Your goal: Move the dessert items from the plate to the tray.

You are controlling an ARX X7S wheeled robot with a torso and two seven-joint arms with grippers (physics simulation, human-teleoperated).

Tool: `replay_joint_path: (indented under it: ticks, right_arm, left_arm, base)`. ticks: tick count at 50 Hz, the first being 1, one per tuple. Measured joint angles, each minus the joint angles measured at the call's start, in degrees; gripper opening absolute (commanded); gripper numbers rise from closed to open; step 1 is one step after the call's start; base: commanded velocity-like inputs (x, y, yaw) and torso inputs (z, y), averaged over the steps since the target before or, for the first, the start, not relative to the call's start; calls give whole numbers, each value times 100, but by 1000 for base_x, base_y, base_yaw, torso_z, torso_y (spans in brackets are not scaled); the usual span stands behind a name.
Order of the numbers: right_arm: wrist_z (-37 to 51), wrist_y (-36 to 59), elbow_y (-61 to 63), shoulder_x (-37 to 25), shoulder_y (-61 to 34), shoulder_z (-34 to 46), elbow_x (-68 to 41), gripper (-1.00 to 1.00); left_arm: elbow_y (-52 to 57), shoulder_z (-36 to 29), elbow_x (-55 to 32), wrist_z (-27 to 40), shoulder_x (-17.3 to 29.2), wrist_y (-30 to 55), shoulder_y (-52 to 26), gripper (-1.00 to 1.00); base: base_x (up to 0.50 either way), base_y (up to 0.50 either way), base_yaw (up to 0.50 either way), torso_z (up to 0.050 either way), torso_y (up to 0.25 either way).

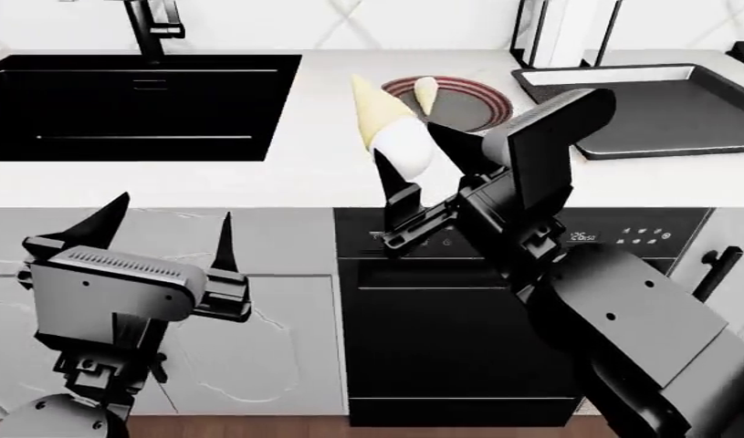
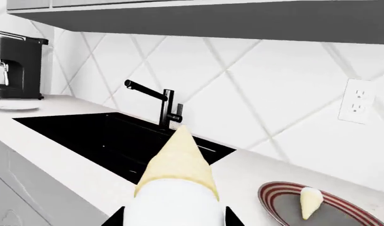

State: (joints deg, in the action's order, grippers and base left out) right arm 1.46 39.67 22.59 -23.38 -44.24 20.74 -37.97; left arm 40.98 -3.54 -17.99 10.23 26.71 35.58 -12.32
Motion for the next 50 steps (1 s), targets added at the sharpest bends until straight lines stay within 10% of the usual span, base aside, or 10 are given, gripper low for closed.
replay_joint_path:
  ticks: [50]
  right_arm:
    - [95,-51,-81,-70,142,-105,-161,-100]
  left_arm:
    - [-76,-13,-58,88,34,17,3,100]
  base:
    - [338,-255,0,0,0]
